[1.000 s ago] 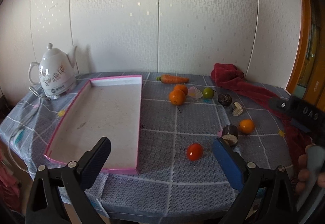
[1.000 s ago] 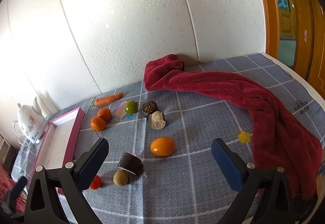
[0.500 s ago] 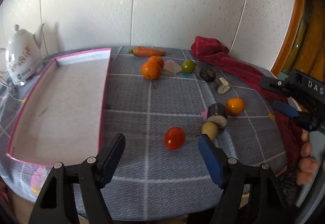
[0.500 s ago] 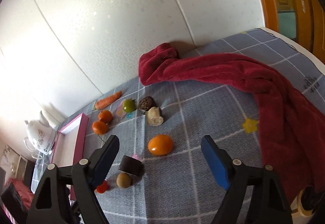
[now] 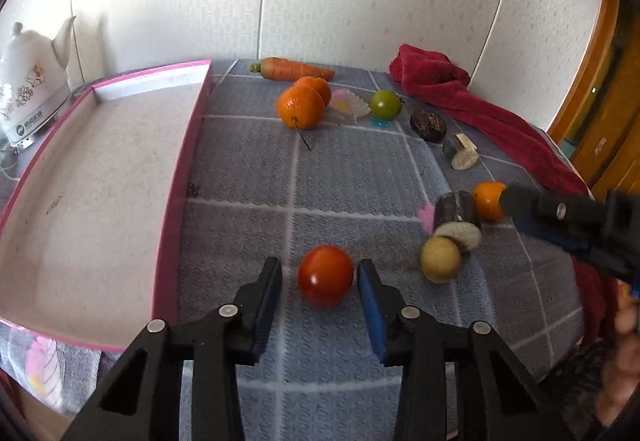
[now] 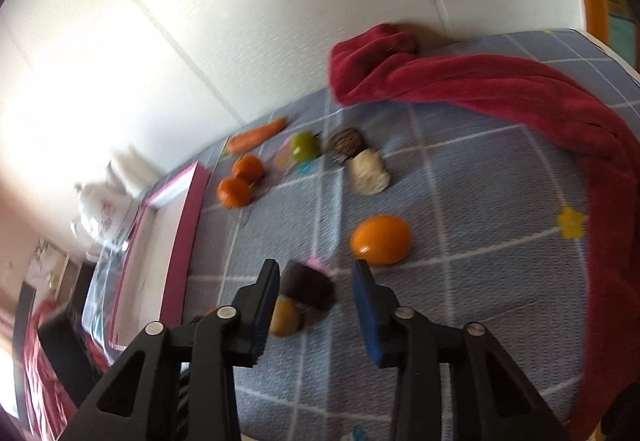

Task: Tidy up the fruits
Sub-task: 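Grasp the red cherry tomato with the left tool while the right tool grasps the brown kiwi, then carry tomato and kiwi over the pink tray and open both tools to drop them, then grasp the dark cylindrical slice with the left tool while the right tool approaches the orange, then close the right tool around the orange, then carry the dark slice and the orange over the pink tray with both tools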

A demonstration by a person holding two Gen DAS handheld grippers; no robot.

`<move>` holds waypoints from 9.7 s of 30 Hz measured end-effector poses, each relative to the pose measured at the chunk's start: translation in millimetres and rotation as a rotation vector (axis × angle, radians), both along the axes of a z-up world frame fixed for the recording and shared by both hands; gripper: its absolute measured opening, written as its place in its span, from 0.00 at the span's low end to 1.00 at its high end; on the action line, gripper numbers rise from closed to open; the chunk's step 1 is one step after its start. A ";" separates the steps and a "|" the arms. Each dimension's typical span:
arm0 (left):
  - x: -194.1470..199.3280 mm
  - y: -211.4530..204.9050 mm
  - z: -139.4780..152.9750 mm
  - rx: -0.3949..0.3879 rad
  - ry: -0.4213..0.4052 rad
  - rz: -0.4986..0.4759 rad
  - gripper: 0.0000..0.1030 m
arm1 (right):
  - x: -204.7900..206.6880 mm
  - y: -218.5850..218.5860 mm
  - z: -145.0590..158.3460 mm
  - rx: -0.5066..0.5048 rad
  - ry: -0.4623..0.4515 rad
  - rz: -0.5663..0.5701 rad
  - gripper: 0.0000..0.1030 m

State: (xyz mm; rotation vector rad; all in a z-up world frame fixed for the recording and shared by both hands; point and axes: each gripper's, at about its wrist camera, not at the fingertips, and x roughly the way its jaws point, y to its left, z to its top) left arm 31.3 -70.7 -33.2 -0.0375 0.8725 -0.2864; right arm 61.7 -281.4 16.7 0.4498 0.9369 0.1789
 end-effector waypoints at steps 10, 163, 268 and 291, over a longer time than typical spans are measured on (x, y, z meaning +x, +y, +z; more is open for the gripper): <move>4.6 1.4 -5.5 0.017 -0.036 0.003 0.33 | -2.2 35.8 -9.5 -0.042 0.057 0.159 0.32; -2.5 -9.8 45.3 -0.014 -0.112 -0.155 0.71 | 53.4 -65.5 8.1 0.021 0.045 -0.276 0.36; 14.0 15.0 46.9 -0.096 -0.141 0.143 0.34 | 61.9 52.0 -10.2 -0.344 -0.009 0.127 0.33; 16.1 94.5 60.1 -0.096 -0.140 0.380 0.34 | 53.3 118.0 24.2 -0.305 -0.186 0.220 0.33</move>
